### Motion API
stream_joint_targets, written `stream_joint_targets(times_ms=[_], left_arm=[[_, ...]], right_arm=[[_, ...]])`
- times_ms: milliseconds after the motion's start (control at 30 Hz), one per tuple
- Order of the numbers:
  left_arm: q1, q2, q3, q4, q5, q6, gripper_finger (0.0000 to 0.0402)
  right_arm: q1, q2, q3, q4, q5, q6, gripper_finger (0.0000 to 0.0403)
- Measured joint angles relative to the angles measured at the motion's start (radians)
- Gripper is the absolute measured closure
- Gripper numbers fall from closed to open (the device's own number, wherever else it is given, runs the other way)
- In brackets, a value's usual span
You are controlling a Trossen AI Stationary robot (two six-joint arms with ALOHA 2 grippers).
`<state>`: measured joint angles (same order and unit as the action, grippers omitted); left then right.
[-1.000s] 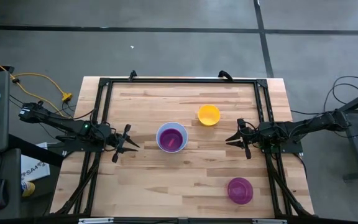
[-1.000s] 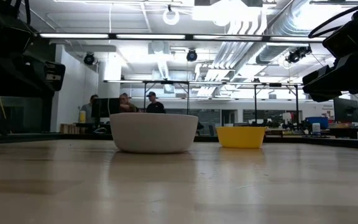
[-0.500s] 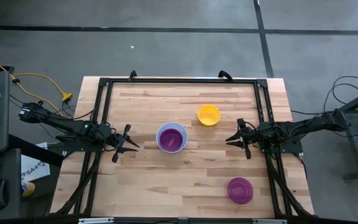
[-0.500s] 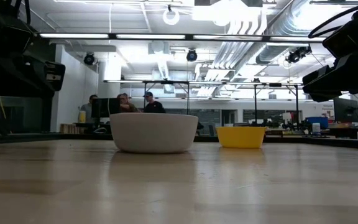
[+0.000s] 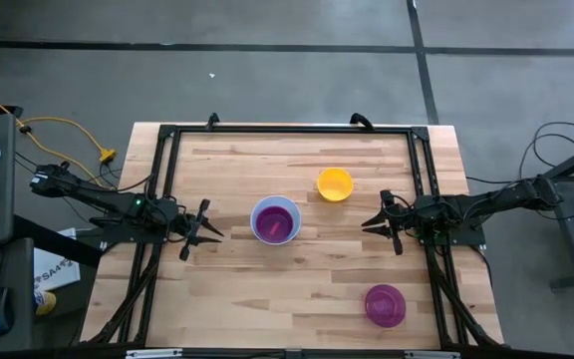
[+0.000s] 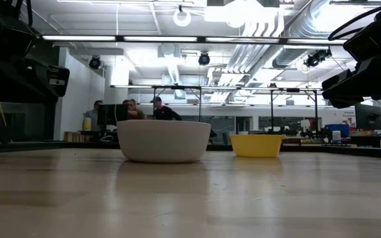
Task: Nest bowls inside each other
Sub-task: Stack the yellow bowl on top of the pink bowl
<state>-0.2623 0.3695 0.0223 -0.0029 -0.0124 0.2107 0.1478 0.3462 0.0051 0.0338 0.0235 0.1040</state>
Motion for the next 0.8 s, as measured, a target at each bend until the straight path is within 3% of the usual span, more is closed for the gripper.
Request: stream_joint_targets(times_ms=[233,600,800], left_arm=[[0.0,0.0,0.0,0.0,0.0,0.001,0.032],[0.0,0.001,0.0,0.0,0.0,0.001,0.032],[0.0,0.001,0.0,0.0,0.0,0.001,0.032]], right_arm=[[0.0,0.0,0.0,0.0,0.0,0.007,0.0346],[0.0,0.0,0.0,0.035,-0.001,0.209,0.0346],[0.0,0.0,0.0,0.052,0.022,0.207,0.0346]])
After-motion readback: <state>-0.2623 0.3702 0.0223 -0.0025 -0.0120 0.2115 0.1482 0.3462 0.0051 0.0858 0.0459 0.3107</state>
